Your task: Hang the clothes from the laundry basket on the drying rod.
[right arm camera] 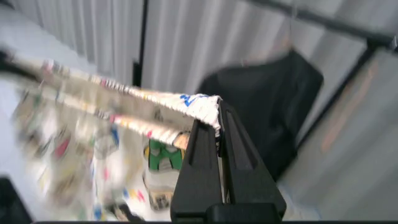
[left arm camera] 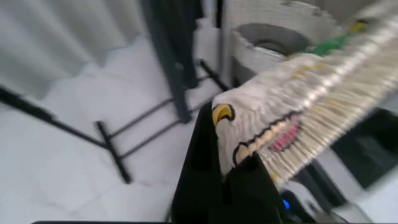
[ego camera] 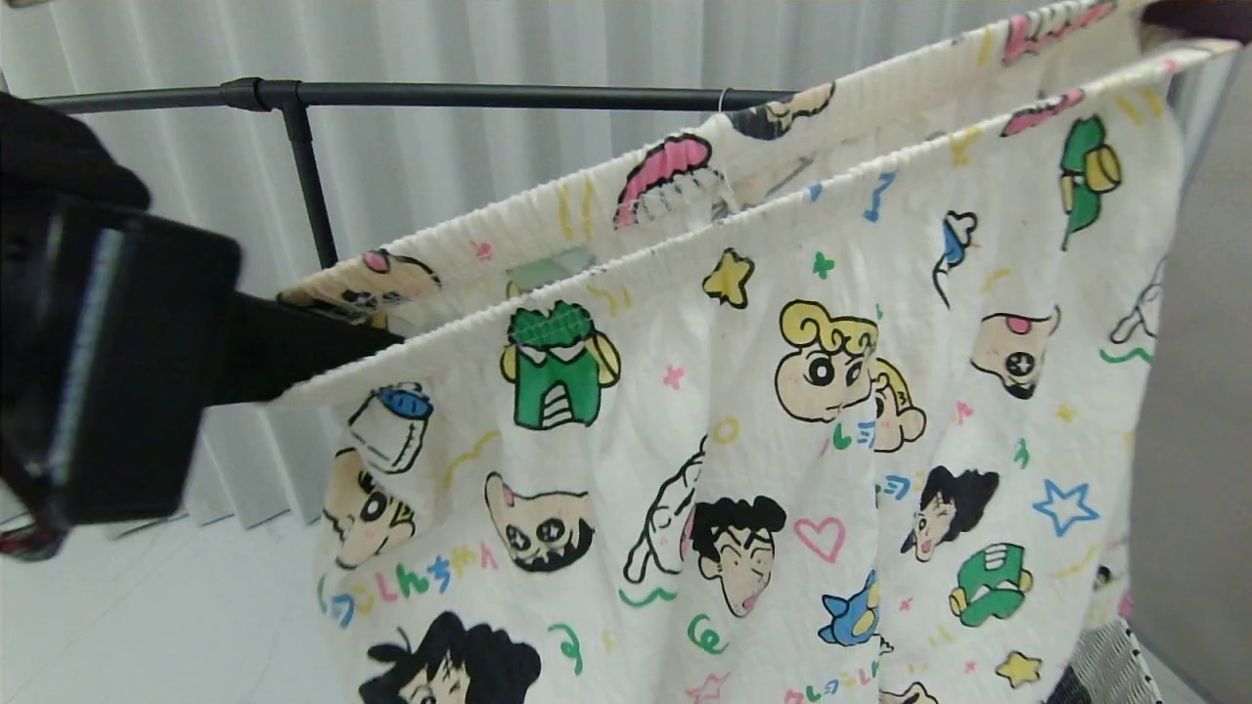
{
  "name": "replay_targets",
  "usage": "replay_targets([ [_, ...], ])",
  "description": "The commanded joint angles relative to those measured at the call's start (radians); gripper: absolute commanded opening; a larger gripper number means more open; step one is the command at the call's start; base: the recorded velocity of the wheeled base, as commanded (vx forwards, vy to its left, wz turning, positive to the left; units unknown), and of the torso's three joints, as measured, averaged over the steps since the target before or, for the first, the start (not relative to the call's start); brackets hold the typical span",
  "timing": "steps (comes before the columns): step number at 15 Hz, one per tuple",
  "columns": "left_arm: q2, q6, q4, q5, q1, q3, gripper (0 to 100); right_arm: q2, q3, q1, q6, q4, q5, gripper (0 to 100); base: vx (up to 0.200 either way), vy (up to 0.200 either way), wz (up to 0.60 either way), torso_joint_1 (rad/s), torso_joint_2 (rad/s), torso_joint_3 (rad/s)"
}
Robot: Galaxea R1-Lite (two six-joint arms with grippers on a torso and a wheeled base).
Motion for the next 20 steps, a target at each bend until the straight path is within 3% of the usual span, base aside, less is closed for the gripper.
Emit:
replay_targets([
  [1, -0.083, -0.037, 0.008, -0.042, -0.112, 0.002, 0, 0.130, -0.008, 0.081, -0.003, -0.069, -0.002, 0, 0.000, 0.000, 0.00, 0.000, 0.00, 0.000],
  [6, -0.110, -0.037, 0.008, -0.042, -0.170, 0.002, 0, 0.150, -0.043, 0.101, -0.003, -0.063, -0.014, 0, 0.000, 0.000, 0.00, 0.000, 0.00, 0.000],
  [8, -0.118, -0.024, 0.008, -0.041, -0.169, 0.035, 0, 0.121, -0.043, 0.095, -0.003, 0.021, -0.057, 0, 0.000, 0.000, 0.00, 0.000, 0.00, 0.000],
  [9, -0.115, 0.021, 0.009, -0.032, -0.152, 0.067, 0, 0.103, -0.050, 0.072, -0.003, 0.106, -0.074, 0, 0.000, 0.000, 0.00, 0.000, 0.00, 0.000],
  [11, -0.072, 0.188, 0.000, -0.002, -0.002, 0.093, 0, 0.101, -0.124, -0.052, -0.003, 0.250, -0.071, 0, 0.000, 0.000, 0.00, 0.000, 0.00, 0.000],
  [12, -0.031, 0.260, -0.048, -0.002, 0.086, 0.051, 0, 0.129, -0.208, -0.095, 0.005, 0.298, -0.069, 0, 0.000, 0.000, 0.00, 0.000, 0.00, 0.000],
  [13, 0.025, 0.279, -0.124, -0.002, 0.142, -0.010, 0, 0.149, -0.290, -0.115, 0.009, 0.342, -0.069, 0, 0.000, 0.000, 0.00, 0.000, 0.00, 0.000],
  [15, 0.081, 0.277, -0.183, -0.002, 0.172, -0.093, 0, 0.150, -0.343, -0.117, 0.029, 0.433, -0.072, 0, 0.000, 0.000, 0.00, 0.000, 0.00, 0.000],
  [16, 0.084, 0.274, -0.183, -0.004, 0.172, -0.076, 0, 0.120, -0.320, -0.114, 0.052, 0.503, -0.074, 0, 0.000, 0.000, 0.00, 0.000, 0.00, 0.000],
  [18, 0.074, 0.277, -0.186, -0.002, 0.167, -0.008, 0, 0.078, -0.254, -0.112, 0.057, 0.514, -0.075, 0, 0.000, 0.000, 0.00, 0.000, 0.00, 0.000],
  [20, 0.077, 0.277, -0.199, -0.004, 0.164, -0.015, 0, 0.074, -0.253, -0.112, 0.057, 0.509, -0.075, 0, 0.000, 0.000, 0.00, 0.000, 0.00, 0.000],
])
